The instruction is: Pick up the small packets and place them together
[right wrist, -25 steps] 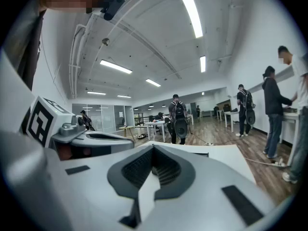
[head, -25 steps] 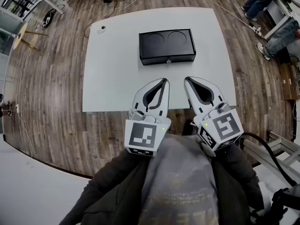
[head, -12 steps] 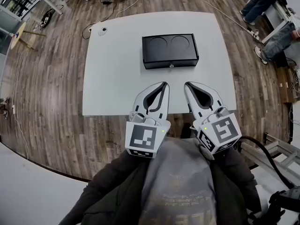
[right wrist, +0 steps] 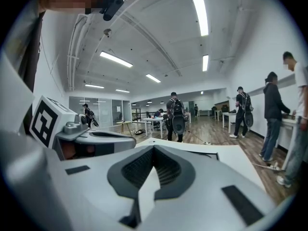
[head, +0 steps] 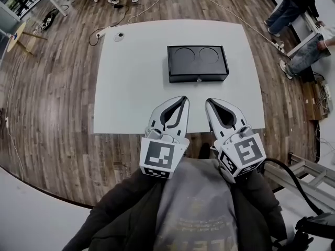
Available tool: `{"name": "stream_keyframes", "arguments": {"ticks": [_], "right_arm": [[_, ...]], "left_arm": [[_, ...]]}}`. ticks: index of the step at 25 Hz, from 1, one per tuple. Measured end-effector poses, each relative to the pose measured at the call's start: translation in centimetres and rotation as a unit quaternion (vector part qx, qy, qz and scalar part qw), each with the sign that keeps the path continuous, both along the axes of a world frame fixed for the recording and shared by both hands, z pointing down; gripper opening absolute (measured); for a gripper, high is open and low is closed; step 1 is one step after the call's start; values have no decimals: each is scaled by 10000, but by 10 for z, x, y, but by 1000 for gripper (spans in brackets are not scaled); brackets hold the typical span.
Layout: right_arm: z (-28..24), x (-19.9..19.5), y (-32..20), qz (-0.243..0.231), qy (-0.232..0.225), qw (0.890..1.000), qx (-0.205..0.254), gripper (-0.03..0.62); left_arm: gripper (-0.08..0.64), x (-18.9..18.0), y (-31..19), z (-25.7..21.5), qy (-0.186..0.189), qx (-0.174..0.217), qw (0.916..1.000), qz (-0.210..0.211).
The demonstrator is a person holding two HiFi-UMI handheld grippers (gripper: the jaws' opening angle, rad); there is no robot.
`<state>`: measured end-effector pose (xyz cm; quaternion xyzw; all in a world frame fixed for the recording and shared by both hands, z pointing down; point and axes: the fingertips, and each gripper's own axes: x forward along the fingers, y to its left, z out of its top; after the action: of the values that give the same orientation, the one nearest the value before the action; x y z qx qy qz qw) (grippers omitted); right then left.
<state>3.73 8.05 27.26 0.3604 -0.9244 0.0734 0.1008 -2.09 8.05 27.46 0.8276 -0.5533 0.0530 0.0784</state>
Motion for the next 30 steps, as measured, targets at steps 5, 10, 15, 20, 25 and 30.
{"name": "stream_keyframes", "arguments": {"ticks": [5,10,15,20,25,30], "right_arm": [[0,-29,9,46,-173,9998,-101,4],[13,-41,17,214,37,9996,-174,5],[19,-30,11,555,156,9980,-272,5],[40,-16,-7,776,202,9957,-462,5],[59,-8,-39,807,167,9944,-657,5],[84,-2,-69,824,174,9918,-957,5]], "left_arm": [[2,-28,8,3,62,-54,10000,46],[2,-44,15,11,137,-140,9998,102],[2,-41,16,16,149,-240,9993,234],[2,-37,2,26,29,-360,9990,279],[2,-32,-24,31,-143,-463,9986,220],[2,-27,-51,44,-270,-677,9972,159]]}}
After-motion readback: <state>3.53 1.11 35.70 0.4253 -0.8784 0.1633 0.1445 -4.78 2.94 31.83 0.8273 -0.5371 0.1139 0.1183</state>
